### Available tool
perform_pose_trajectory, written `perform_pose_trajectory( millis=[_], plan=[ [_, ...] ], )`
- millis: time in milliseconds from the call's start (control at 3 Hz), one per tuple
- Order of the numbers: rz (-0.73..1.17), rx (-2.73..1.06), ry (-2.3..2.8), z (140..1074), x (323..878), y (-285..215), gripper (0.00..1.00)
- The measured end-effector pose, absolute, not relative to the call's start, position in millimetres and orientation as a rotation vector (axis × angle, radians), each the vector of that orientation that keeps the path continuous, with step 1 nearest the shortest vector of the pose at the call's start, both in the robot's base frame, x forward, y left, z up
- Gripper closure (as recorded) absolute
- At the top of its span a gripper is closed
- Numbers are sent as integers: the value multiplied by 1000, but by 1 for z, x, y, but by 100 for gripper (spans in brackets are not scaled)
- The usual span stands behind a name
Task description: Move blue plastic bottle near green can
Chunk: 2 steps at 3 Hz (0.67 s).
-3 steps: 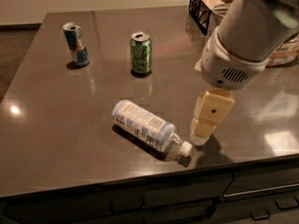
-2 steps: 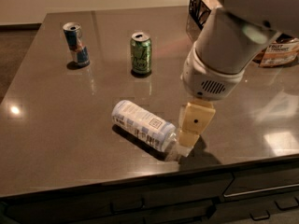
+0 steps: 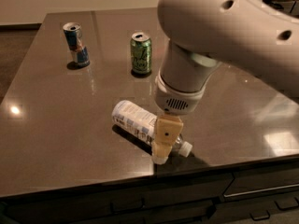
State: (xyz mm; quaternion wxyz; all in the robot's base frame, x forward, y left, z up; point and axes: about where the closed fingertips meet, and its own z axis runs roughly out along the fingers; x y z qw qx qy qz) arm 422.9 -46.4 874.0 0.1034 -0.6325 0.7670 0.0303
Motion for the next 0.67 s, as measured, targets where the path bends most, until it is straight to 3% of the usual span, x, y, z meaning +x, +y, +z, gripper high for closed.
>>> perform_pose_trajectory(
  millis=[333, 667],
  plan=[
    [60, -1884, 2299, 857, 428, -33, 0],
    [15, -1866, 2357, 851, 437, -30, 17]
  ],
)
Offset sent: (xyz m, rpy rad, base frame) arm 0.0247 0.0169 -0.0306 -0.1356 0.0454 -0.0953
